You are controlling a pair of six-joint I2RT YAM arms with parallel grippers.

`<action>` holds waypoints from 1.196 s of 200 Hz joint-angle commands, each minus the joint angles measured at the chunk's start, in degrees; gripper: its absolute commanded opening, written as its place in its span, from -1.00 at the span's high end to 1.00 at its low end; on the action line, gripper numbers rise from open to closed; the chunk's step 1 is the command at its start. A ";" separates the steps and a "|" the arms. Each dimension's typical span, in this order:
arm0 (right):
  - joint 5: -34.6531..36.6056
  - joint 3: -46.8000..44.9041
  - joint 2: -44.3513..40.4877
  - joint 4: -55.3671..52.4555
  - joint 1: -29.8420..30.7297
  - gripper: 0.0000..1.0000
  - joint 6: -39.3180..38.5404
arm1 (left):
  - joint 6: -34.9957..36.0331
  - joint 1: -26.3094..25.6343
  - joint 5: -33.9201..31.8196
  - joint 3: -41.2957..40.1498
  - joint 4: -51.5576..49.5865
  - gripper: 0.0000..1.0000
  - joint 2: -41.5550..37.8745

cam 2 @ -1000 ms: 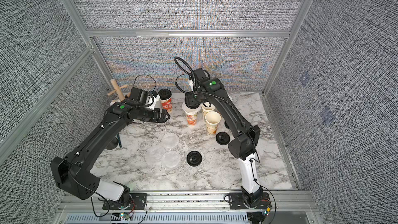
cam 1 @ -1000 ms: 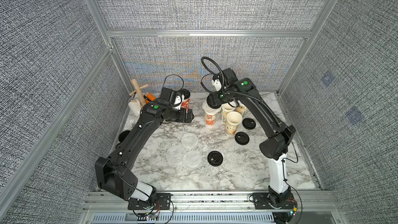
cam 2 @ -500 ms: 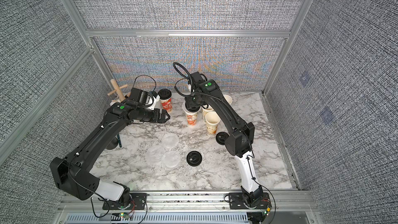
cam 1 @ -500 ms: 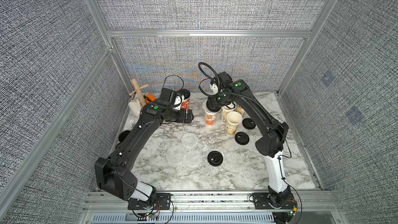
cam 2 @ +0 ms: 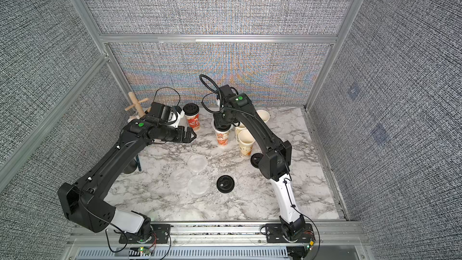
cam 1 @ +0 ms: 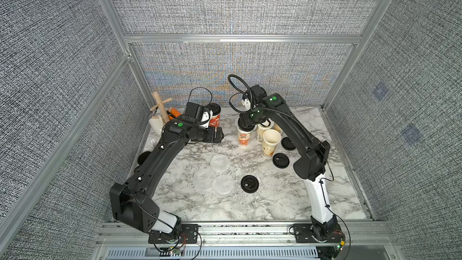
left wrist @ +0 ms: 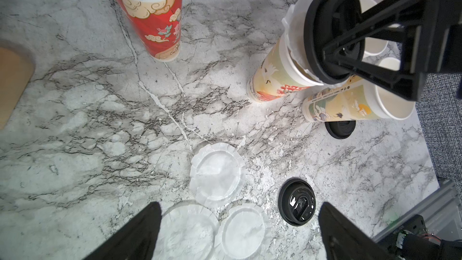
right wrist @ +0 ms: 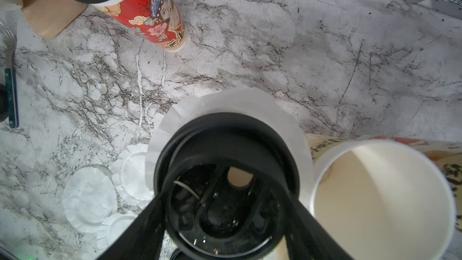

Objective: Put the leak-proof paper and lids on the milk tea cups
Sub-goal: Place the cup lid on the cup.

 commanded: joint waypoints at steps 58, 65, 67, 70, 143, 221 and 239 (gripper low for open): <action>-0.14 0.69 0.81 0.78 0.03 -0.51 -0.35 | 0.67 0.26 -0.20 -0.17 -0.46 -0.99 -0.26; -0.10 0.80 0.88 0.75 0.03 -0.52 -0.37 | 0.69 0.26 -0.19 -0.15 -0.43 -0.99 -0.27; -0.10 0.91 0.86 0.76 0.03 -0.52 -0.37 | 0.73 0.29 -0.20 -0.15 -0.42 -0.99 -0.24; -0.11 0.93 0.92 0.76 0.03 -0.52 -0.33 | 0.81 0.29 -0.20 -0.21 -0.42 -0.99 -0.23; -0.81 2.37 1.73 0.73 0.03 -0.58 -0.23 | 0.92 0.62 -0.20 -0.23 -0.58 -0.99 -0.16; -0.45 1.83 1.40 0.68 0.03 -0.63 -0.28 | 0.84 0.79 -0.03 -0.32 -0.57 -0.99 -0.23; -0.45 1.88 1.21 0.67 0.03 -0.64 -0.29 | 0.85 0.79 -0.03 -0.32 -0.54 -0.99 -0.23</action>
